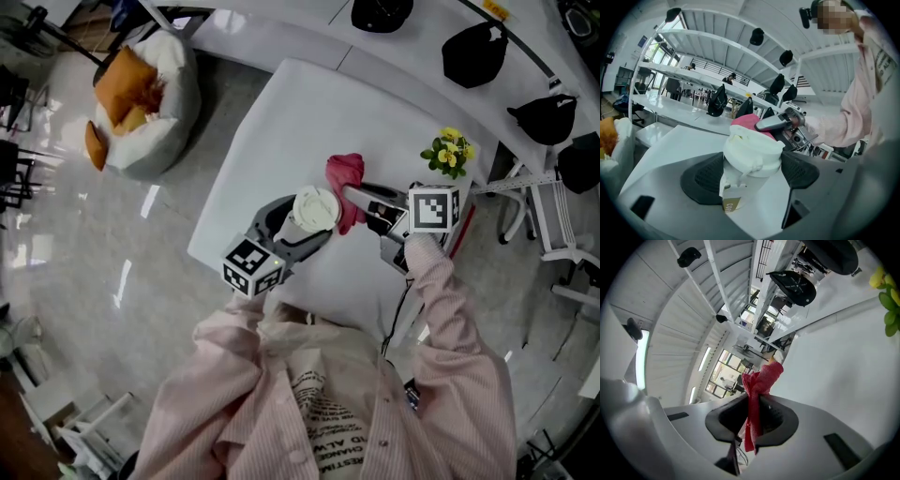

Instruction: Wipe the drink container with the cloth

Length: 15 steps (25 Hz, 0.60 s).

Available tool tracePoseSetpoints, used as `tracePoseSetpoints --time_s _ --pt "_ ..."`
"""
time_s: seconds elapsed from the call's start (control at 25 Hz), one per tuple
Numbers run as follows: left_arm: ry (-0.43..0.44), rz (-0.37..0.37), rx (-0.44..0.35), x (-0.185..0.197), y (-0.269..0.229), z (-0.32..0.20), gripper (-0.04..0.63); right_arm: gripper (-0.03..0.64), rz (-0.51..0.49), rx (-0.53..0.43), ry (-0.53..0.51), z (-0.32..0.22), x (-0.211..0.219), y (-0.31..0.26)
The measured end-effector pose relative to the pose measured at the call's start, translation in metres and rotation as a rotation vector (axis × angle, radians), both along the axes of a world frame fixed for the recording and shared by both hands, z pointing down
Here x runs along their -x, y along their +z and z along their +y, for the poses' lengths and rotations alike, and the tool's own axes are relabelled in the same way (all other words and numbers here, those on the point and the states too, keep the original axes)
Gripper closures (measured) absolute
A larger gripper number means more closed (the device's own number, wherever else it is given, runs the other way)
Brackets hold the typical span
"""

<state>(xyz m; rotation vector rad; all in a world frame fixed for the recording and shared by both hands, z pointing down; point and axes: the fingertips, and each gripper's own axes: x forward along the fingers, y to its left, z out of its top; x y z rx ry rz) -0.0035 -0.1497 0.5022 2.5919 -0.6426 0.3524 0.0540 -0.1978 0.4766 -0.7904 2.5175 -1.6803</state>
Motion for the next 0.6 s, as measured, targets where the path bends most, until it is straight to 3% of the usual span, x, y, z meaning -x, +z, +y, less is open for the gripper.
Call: tracePoseSetpoints --time_s 0.16,0.6 --pt "0.002 -0.002 0.001 -0.0003 -0.0017 0.0001 0.218 0.572 -0.064 0.031 -0.076 -0.0009 0.0068 -0.0005" --pt "0.005 0.000 0.006 0.0002 -0.0017 0.0001 0.218 0.572 -0.068 0.090 -0.228 -0.0046 0.0127 0.0037"
